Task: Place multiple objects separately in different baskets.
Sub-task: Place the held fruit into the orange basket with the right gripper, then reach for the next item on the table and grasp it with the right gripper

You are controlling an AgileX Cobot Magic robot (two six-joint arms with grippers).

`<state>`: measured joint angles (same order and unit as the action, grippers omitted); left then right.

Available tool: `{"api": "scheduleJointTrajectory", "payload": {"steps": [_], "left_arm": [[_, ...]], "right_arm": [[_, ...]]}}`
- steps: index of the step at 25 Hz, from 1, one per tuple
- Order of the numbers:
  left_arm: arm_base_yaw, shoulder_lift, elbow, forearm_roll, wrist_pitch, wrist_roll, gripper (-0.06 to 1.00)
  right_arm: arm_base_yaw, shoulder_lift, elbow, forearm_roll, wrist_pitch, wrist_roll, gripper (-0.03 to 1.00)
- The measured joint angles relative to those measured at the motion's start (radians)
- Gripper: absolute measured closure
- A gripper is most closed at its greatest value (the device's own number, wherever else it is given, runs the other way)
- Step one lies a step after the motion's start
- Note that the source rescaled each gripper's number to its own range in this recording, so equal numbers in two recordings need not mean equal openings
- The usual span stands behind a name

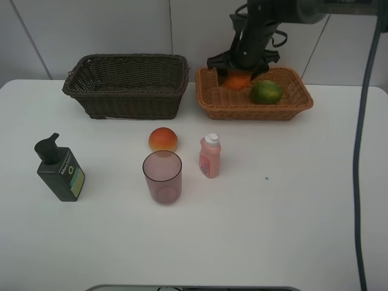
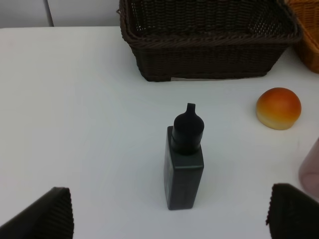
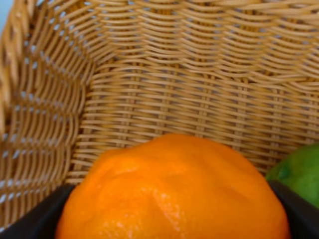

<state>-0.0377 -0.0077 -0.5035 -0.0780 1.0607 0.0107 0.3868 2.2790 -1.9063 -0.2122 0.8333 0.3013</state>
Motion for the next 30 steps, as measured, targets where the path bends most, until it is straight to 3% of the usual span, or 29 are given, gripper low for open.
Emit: {"api": "scheduleJointTrajectory", "payload": {"steps": [12,18,30], "left_arm": [[0.000,0.000,0.000,0.000,0.000,0.000,-0.05],[0.000,0.000,0.000,0.000,0.000,0.000,-0.05],[0.000,0.000,0.000,0.000,0.000,0.000,-0.05]], "right_arm": [[0.000,0.040,-0.001,0.000,-0.037,0.000,0.34],[0.000,0.040,-0.001,-0.003,-0.037,-0.004,0.09],[0.003,-0.015,-0.002,-0.004,-0.003,-0.032,0.06]]}}
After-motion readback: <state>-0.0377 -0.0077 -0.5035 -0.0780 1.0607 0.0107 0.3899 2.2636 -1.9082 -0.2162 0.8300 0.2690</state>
